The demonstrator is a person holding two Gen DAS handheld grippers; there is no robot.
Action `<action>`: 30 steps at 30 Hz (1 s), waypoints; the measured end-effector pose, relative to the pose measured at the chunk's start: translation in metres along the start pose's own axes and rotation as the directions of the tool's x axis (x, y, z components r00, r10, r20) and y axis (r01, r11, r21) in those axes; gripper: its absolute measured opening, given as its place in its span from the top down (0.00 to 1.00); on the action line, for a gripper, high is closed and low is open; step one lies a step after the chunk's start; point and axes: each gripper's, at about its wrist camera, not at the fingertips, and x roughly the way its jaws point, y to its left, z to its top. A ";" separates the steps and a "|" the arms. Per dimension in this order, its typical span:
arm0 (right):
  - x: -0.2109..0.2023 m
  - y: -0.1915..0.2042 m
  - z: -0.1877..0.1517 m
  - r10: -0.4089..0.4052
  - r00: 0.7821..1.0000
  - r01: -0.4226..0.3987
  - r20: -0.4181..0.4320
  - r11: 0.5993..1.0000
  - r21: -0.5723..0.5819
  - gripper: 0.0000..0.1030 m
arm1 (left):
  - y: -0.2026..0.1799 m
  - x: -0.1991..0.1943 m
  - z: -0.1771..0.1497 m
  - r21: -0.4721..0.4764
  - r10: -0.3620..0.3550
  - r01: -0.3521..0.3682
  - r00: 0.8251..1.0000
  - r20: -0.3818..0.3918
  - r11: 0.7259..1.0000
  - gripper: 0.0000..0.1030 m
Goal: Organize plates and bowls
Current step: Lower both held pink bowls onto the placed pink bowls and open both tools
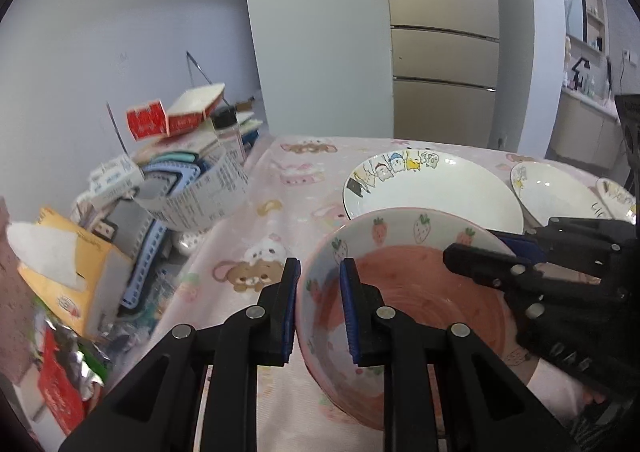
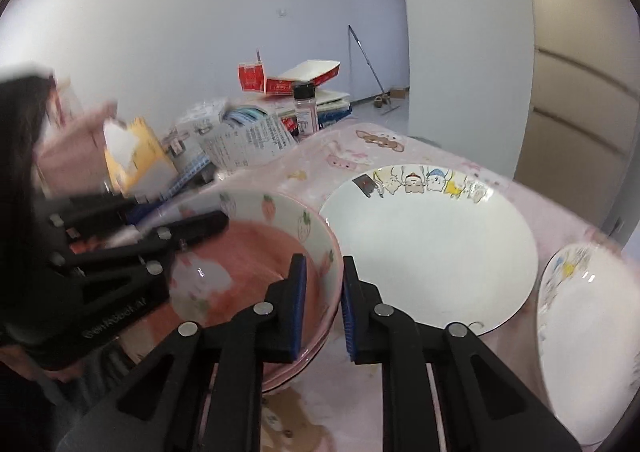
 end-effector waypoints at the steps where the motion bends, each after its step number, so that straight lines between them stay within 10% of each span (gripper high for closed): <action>1: 0.000 0.001 0.000 -0.003 1.000 0.003 -0.001 1.000 -0.006 0.85 | 0.002 0.002 0.000 -0.009 -0.009 0.009 1.000 -0.007 1.000 0.79; 20: -0.018 0.018 0.000 -0.098 0.992 0.107 0.079 0.987 -0.120 0.81 | 0.016 -0.011 0.003 -0.096 -0.037 0.040 0.999 0.038 0.995 0.79; 26: -0.025 0.010 0.004 -0.099 0.991 0.105 0.093 0.992 -0.070 0.61 | 0.024 -0.016 0.005 -0.149 -0.068 0.076 0.996 0.054 0.986 0.79; 30: -0.037 0.003 0.009 -0.097 0.986 0.102 0.139 0.994 -0.028 0.19 | 0.025 -0.022 0.006 -0.160 -0.077 0.089 0.994 0.079 0.983 0.78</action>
